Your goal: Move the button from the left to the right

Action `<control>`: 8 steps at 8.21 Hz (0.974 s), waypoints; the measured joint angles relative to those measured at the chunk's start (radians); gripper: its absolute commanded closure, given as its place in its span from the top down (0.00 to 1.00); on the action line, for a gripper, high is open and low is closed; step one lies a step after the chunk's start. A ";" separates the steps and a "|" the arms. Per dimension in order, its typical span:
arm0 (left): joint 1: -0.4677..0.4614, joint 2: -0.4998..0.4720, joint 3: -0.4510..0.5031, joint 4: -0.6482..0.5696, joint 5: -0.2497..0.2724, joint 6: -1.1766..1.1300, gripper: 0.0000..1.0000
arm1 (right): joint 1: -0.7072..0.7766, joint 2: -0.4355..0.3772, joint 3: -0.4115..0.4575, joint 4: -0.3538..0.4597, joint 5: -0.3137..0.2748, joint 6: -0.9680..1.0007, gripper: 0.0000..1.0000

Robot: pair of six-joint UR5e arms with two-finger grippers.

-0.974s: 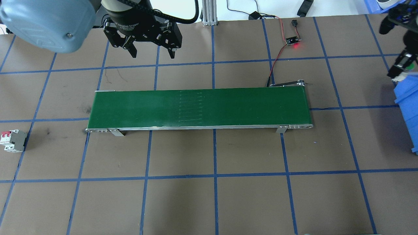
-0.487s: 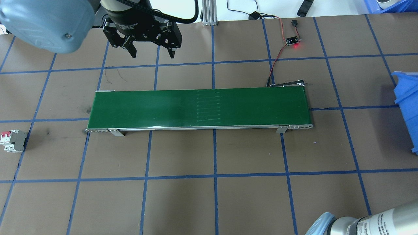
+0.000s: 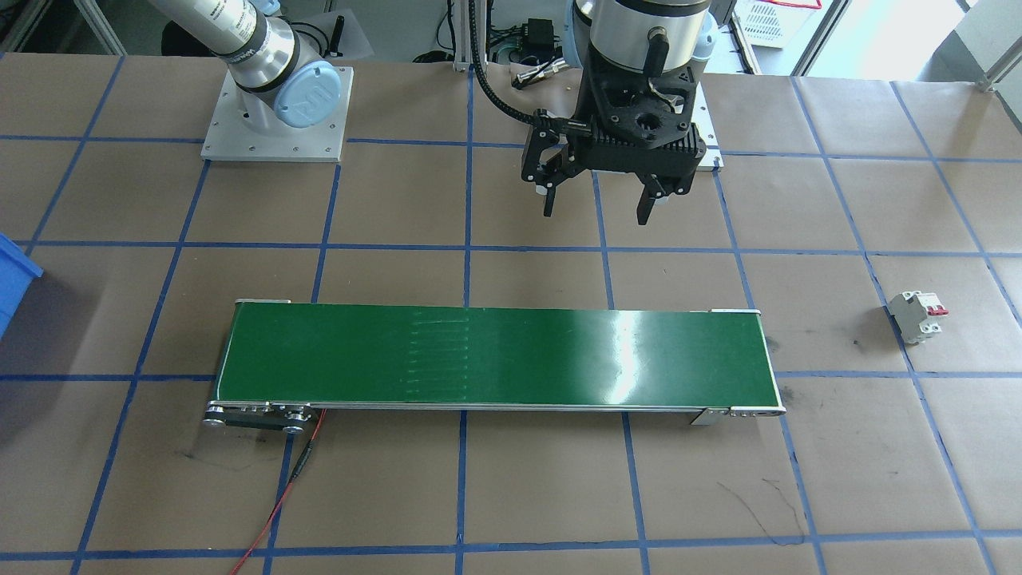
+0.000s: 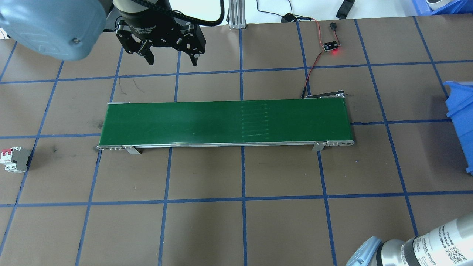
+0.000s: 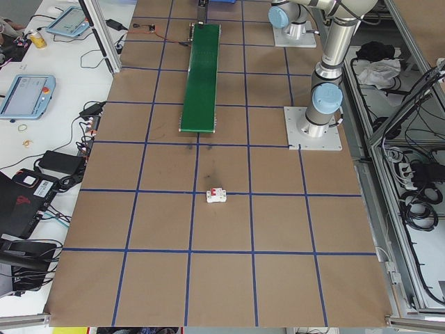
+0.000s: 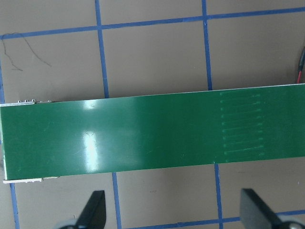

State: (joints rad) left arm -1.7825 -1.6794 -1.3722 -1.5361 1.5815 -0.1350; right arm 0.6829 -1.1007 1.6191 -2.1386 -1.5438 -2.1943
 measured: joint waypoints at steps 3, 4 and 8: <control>0.000 0.001 0.005 0.008 0.001 -0.001 1.00 | -0.002 0.030 0.008 -0.024 -0.028 -0.039 1.00; 0.002 0.001 0.009 0.012 0.001 0.000 1.00 | -0.002 0.024 0.008 -0.022 -0.030 -0.038 1.00; 0.046 0.009 0.013 0.017 0.002 0.013 1.00 | -0.003 -0.155 0.009 0.151 -0.027 0.177 1.00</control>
State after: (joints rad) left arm -1.7366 -1.6699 -1.3589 -1.5191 1.5836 -0.1224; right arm 0.6803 -1.2557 1.6284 -1.9879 -1.5710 -2.0171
